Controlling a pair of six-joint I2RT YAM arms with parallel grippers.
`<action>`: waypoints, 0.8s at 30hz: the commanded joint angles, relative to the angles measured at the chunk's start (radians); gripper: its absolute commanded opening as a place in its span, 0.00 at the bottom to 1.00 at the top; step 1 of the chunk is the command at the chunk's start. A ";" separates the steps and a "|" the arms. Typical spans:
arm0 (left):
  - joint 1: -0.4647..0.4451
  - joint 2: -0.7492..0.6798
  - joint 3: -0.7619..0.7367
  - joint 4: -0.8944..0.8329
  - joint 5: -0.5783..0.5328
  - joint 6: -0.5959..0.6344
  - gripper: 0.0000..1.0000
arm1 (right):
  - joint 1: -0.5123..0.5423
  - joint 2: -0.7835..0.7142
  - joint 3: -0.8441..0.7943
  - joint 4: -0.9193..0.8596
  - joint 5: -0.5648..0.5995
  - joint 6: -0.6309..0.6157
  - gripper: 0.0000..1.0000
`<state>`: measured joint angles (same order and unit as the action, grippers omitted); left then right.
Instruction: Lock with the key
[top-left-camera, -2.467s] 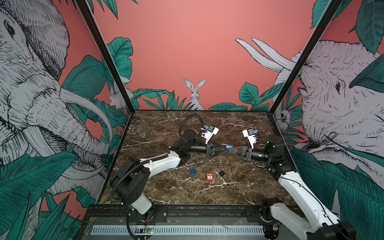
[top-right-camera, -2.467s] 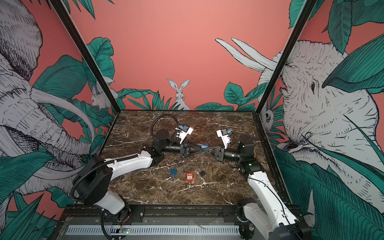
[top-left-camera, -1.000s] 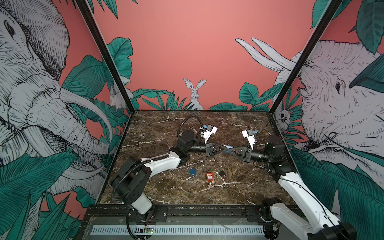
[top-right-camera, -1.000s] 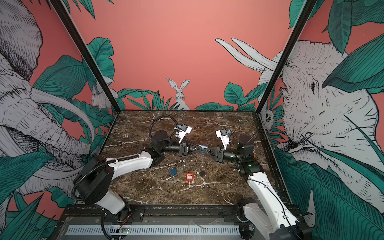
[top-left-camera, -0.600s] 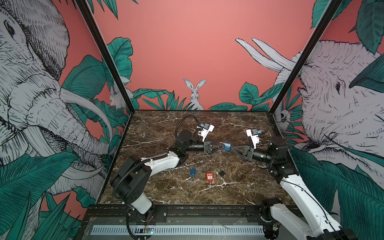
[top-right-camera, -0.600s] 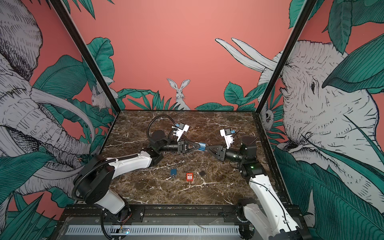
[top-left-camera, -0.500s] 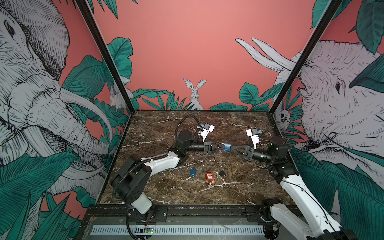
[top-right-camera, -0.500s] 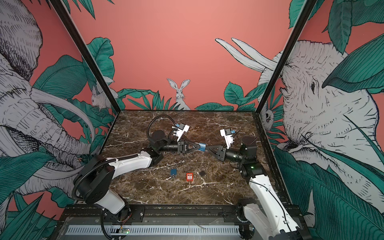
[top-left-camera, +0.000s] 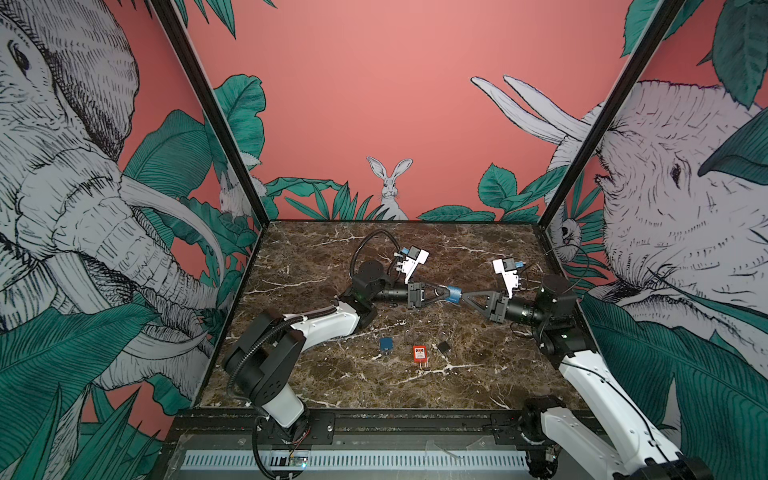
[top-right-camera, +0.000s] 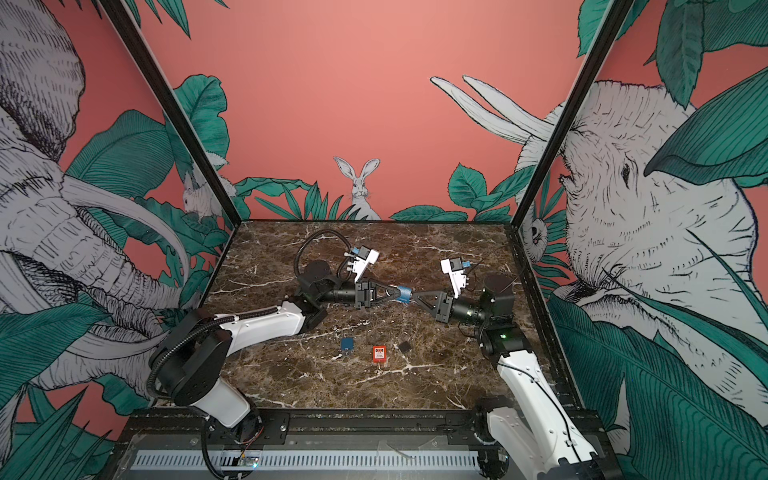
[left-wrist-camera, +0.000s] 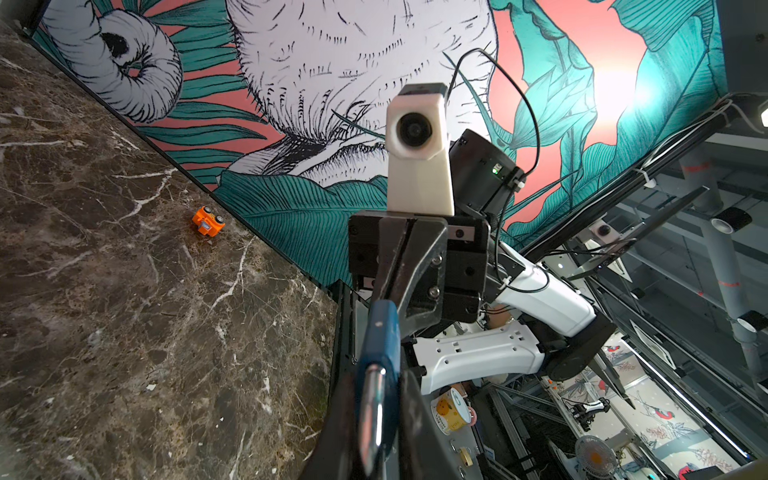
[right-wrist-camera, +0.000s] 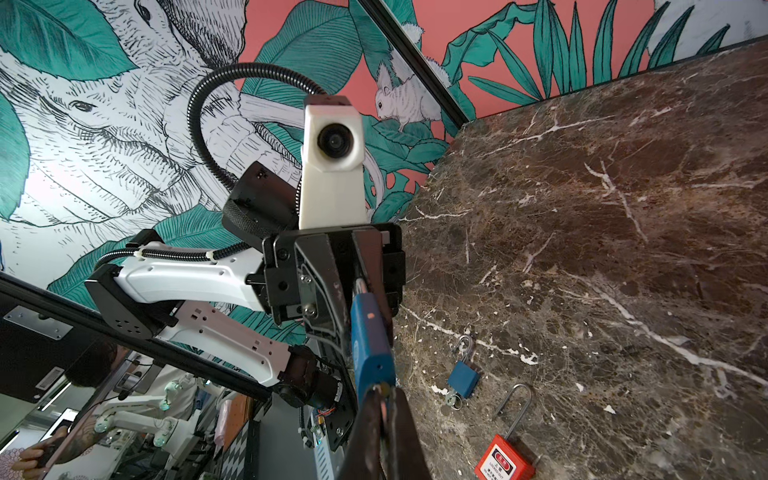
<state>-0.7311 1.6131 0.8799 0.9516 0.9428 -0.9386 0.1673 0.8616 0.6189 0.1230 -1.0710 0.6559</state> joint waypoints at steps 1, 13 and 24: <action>0.024 0.013 -0.013 0.158 -0.001 -0.064 0.00 | -0.012 -0.018 -0.013 0.065 -0.018 0.030 0.00; 0.119 0.083 -0.040 0.343 -0.003 -0.223 0.00 | -0.057 -0.014 -0.010 -0.014 0.020 0.004 0.00; 0.047 0.120 0.378 -1.143 -0.192 0.671 0.00 | -0.074 -0.081 -0.014 -0.502 0.634 -0.126 0.00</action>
<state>-0.6697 1.7004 1.1820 0.1307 0.7502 -0.4973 0.0959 0.8059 0.6273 -0.2893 -0.6083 0.5480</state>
